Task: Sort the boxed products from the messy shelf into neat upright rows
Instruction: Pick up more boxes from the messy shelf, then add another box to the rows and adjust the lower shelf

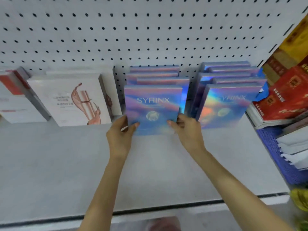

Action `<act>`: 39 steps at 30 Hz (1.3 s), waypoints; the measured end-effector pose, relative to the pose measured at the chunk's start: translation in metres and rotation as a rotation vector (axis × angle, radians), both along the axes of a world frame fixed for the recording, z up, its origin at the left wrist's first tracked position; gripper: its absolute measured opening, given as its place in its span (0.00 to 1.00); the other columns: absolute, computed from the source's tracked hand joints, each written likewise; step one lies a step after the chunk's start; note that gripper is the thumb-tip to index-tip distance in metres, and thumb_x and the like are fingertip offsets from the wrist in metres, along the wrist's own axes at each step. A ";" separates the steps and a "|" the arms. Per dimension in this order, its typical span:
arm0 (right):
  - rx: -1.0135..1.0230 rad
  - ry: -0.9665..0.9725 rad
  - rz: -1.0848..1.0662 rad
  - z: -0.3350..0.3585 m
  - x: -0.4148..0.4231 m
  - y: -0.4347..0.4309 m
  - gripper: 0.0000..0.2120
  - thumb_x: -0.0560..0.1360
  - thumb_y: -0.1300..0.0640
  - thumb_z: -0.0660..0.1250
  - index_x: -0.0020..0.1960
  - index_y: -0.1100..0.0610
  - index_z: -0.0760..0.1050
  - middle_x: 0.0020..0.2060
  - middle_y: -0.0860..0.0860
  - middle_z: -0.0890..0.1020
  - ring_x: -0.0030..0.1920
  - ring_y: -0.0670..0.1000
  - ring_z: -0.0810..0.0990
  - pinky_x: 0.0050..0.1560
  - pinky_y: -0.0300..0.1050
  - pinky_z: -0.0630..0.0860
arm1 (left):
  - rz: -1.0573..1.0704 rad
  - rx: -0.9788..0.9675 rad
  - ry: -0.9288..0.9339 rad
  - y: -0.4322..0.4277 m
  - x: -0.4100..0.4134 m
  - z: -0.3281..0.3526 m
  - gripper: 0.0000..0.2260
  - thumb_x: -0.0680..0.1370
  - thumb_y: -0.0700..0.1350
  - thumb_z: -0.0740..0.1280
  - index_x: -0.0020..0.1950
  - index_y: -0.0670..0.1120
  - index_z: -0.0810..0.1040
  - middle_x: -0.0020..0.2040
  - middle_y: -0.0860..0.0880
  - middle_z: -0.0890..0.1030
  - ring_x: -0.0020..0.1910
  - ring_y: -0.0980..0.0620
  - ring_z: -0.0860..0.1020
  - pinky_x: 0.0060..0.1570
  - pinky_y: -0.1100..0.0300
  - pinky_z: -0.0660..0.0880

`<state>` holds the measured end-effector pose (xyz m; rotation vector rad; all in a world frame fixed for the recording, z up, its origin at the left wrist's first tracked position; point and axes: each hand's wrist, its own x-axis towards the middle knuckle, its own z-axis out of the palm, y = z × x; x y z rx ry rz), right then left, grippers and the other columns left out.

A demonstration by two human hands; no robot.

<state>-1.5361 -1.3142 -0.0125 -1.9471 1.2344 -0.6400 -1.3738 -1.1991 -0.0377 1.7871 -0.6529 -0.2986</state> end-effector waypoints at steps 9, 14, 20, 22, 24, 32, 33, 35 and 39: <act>-0.062 0.203 -0.069 -0.002 -0.003 -0.016 0.20 0.75 0.40 0.67 0.35 0.55 0.74 0.31 0.53 0.81 0.39 0.59 0.80 0.39 0.48 0.74 | 0.073 0.092 -0.021 -0.012 -0.010 -0.013 0.12 0.75 0.45 0.72 0.55 0.43 0.78 0.41 0.48 0.80 0.34 0.64 0.73 0.36 0.79 0.66; 0.110 0.073 -0.148 -0.005 -0.032 0.015 0.17 0.77 0.44 0.64 0.36 0.53 0.76 0.32 0.48 0.83 0.42 0.56 0.83 0.48 0.51 0.78 | 0.075 0.179 -0.035 0.009 -0.024 -0.003 0.20 0.77 0.46 0.70 0.67 0.42 0.71 0.61 0.44 0.79 0.60 0.46 0.77 0.49 0.74 0.63; 0.188 -0.137 0.001 0.008 -0.063 0.092 0.08 0.76 0.48 0.68 0.40 0.50 0.78 0.39 0.52 0.85 0.43 0.55 0.84 0.53 0.57 0.78 | 0.135 0.090 -0.002 0.111 -0.073 0.027 0.16 0.78 0.47 0.68 0.64 0.47 0.74 0.60 0.49 0.79 0.58 0.53 0.77 0.58 0.64 0.70; 0.270 -0.281 0.083 0.013 -0.069 0.134 0.05 0.76 0.51 0.69 0.41 0.48 0.79 0.40 0.51 0.85 0.44 0.54 0.84 0.55 0.58 0.78 | 0.161 0.018 0.052 0.160 -0.102 0.031 0.11 0.78 0.45 0.68 0.60 0.49 0.76 0.55 0.52 0.81 0.53 0.59 0.78 0.54 0.68 0.73; 0.354 -0.409 0.169 0.010 -0.075 0.183 0.01 0.74 0.48 0.70 0.44 0.44 0.80 0.44 0.46 0.85 0.49 0.50 0.84 0.57 0.53 0.78 | 0.185 -0.042 0.121 0.212 -0.132 0.030 0.09 0.78 0.42 0.68 0.57 0.50 0.77 0.53 0.54 0.82 0.52 0.63 0.79 0.51 0.72 0.74; 0.424 -0.251 0.587 -0.022 -0.087 0.349 0.20 0.76 0.47 0.68 0.67 0.42 0.71 0.64 0.41 0.75 0.65 0.45 0.73 0.63 0.39 0.69 | 0.401 0.074 0.154 0.416 -0.180 0.022 0.13 0.76 0.44 0.71 0.60 0.53 0.78 0.55 0.54 0.82 0.56 0.59 0.79 0.57 0.61 0.75; 0.406 -0.219 0.630 -0.023 -0.082 0.363 0.21 0.76 0.46 0.68 0.68 0.41 0.69 0.65 0.40 0.74 0.66 0.44 0.72 0.61 0.35 0.68 | 0.439 0.078 0.137 0.440 -0.176 0.023 0.13 0.76 0.45 0.71 0.59 0.56 0.78 0.54 0.57 0.82 0.56 0.60 0.79 0.58 0.59 0.75; 0.383 -0.179 0.706 -0.024 -0.067 0.389 0.24 0.75 0.42 0.68 0.69 0.38 0.68 0.67 0.37 0.71 0.66 0.43 0.71 0.54 0.26 0.67 | 0.510 0.085 0.117 0.482 -0.166 0.021 0.13 0.76 0.46 0.70 0.56 0.62 0.76 0.53 0.61 0.81 0.56 0.59 0.79 0.59 0.54 0.75; 0.302 -0.097 0.860 -0.028 -0.023 0.446 0.29 0.72 0.37 0.67 0.71 0.35 0.63 0.66 0.34 0.66 0.65 0.36 0.66 0.56 0.25 0.61 | 0.565 0.145 0.176 0.550 -0.138 0.002 0.15 0.76 0.48 0.70 0.62 0.57 0.75 0.55 0.56 0.79 0.58 0.55 0.78 0.62 0.49 0.74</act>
